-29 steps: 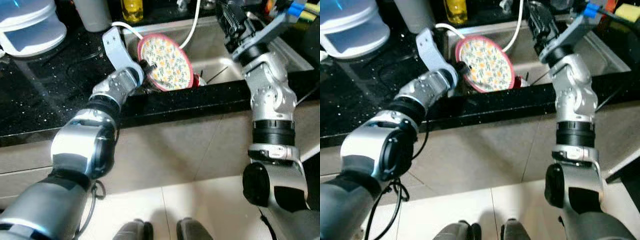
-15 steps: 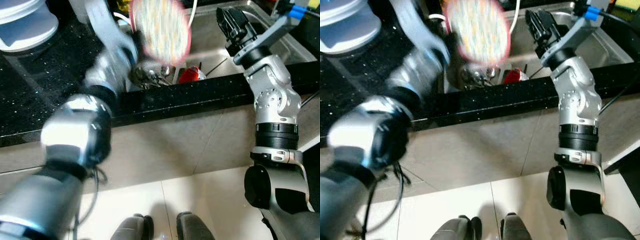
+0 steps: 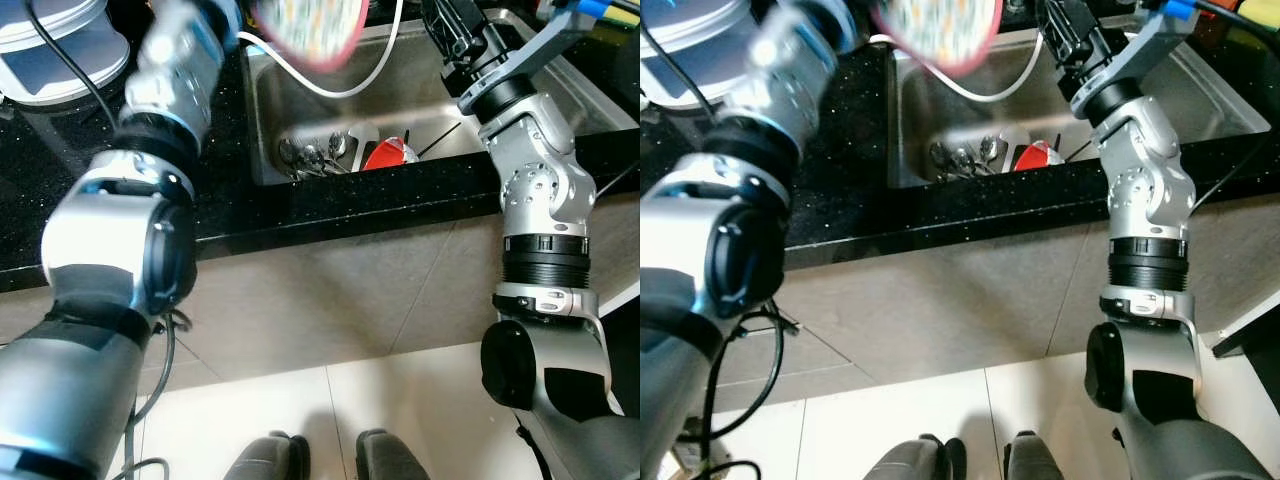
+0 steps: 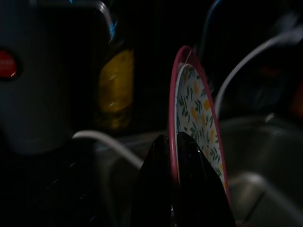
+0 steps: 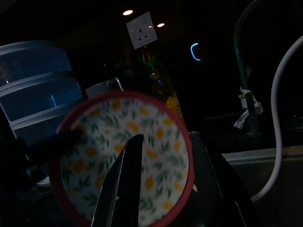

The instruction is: Kitchen organization

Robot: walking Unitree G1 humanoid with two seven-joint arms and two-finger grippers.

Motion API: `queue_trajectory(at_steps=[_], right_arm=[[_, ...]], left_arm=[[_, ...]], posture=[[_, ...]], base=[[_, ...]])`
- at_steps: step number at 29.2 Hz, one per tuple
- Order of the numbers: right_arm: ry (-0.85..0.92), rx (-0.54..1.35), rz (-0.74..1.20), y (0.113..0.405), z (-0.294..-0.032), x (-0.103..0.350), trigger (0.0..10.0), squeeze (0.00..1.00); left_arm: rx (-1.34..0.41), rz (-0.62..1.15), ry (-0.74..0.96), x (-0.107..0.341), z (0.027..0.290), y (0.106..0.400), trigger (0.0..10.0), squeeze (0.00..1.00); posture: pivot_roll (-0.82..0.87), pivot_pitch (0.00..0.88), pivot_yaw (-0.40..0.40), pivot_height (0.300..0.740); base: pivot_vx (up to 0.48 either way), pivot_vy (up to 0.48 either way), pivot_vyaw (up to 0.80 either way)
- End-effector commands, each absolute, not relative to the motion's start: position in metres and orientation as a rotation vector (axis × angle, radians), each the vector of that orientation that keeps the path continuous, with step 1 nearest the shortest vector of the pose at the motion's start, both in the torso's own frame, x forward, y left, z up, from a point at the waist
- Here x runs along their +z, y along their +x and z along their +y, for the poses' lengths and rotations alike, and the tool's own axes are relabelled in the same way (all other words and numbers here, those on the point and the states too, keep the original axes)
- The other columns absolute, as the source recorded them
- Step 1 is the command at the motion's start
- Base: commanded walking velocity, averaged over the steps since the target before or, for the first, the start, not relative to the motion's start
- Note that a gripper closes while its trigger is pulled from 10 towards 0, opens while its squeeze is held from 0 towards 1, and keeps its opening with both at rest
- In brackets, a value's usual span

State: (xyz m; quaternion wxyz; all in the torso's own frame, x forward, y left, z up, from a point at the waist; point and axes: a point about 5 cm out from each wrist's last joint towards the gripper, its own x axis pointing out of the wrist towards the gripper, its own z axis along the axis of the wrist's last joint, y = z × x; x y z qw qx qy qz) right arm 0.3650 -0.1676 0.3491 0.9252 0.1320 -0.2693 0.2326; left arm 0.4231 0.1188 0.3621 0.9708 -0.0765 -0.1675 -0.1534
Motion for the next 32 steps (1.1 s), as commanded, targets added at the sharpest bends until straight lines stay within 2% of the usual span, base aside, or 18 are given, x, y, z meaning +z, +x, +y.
queue_trajectory(at_steps=[1, 6, 7, 9, 10, 12, 17, 20, 21, 24, 26, 28, 30, 32], right_arm=[[0.279, 0.487, -0.534, 0.363, -0.165, 0.343, 10.0, 0.0], [0.275, 0.476, -0.524, 0.363, -0.167, 0.34, 10.0, 0.0], [0.275, 0.474, -0.523, 0.362, -0.168, 0.34, 10.0, 0.0], [0.274, 0.47, -0.523, 0.361, -0.169, 0.34, 10.0, 0.0], [0.271, 0.468, -0.522, 0.361, -0.17, 0.34, 10.0, 0.0], [0.269, 0.467, -0.521, 0.362, -0.17, 0.34, 10.0, 0.0], [0.267, 0.468, -0.517, 0.363, -0.169, 0.339, 10.0, 0.0], [0.272, 0.48, -0.522, 0.365, -0.166, 0.341, 10.0, 0.0], [0.272, 0.48, -0.522, 0.365, -0.166, 0.341, 10.0, 0.0], [0.275, 0.481, -0.53, 0.366, -0.165, 0.342, 10.0, 0.0], [0.279, 0.479, -0.543, 0.366, -0.164, 0.343, 10.0, 0.0], [0.285, 0.468, -0.559, 0.366, -0.163, 0.344, 10.0, 0.0], [0.305, 0.44, -0.569, 0.366, -0.165, 0.344, 10.0, 0.0], [0.309, 0.407, -0.568, 0.366, -0.167, 0.343, 10.0, 0.0]], left_arm=[[-0.299, -0.158, -0.044, 0.32, 0.112, 0.428, 10.0, 1.0], [-0.324, -0.001, -0.002, 0.285, 0.105, 0.429, 10.0, 1.0], [-0.319, -0.04, -0.006, 0.288, 0.105, 0.429, 10.0, 1.0], [-0.309, -0.252, -0.18, 0.321, 0.11, 0.427, 10.0, 1.0], [-0.2, -0.504, -0.228, 0.362, 0.127, 0.419, 10.0, 0.0], [-0.123, -0.615, -0.215, 0.38, 0.136, 0.413, 10.0, 0.0], [-0.016, -0.691, -0.169, 0.403, 0.147, 0.406, 10.0, 0.0], [0.083, -0.834, 0.022, 0.433, 0.156, 0.391, 10.0, 0.0], [0.083, -0.834, 0.022, 0.433, 0.156, 0.391, 10.0, 0.0], [0.285, -0.912, 0.325, 0.441, 0.163, 0.383, 10.0, 0.0], [0.439, -0.93, 0.374, 0.437, 0.18, 0.379, 10.0, 0.0], [0.384, -0.861, 0.202, 0.421, 0.191, 0.383, 10.0, 0.0], [0.212, -0.734, -0.041, 0.393, 0.19, 0.39, 10.0, 0.0], [0.12, -0.685, -0.09, 0.373, 0.185, 0.386, 10.0, 0.0]], posture=[[-0.05, 0.139, 0.109, 0.74], [-0.05, 0.143, 0.11, 0.74], [-0.06, 0.151, 0.113, 0.74], [-0.06, 0.151, 0.113, 0.74], [-0.06, 0.151, 0.112, 0.74], [-0.06, 0.151, 0.112, 0.74], [-0.06, 0.145, 0.108, 0.74], [-0.05, 0.133, 0.102, 0.74], [-0.05, 0.133, 0.102, 0.74], [-0.03, 0.116, 0.095, 0.74], [-0.02, 0.095, 0.097, 0.74], [0.0, 0.074, 0.091, 0.74], [0.01, 0.07, 0.084, 0.74], [0.02, 0.068, 0.078, 0.74]], base=[[0.0, 0.0, 0.0], [0.0, 0.0, 0.0], [0.0, 0.0, 0.0], [0.0, 0.0, 0.0], [0.0, 0.0, 0.0], [0.0, 0.0, 0.0], [0.0, 0.0, 0.0], [0.0, 0.0, 0.0], [0.0, 0.0, 0.0], [0.0, 0.0, 0.0], [0.0, 0.0, 0.0], [0.0, 0.0, 0.0], [0.0, 0.0, 0.0], [0.0, 0.0, 0.0]])
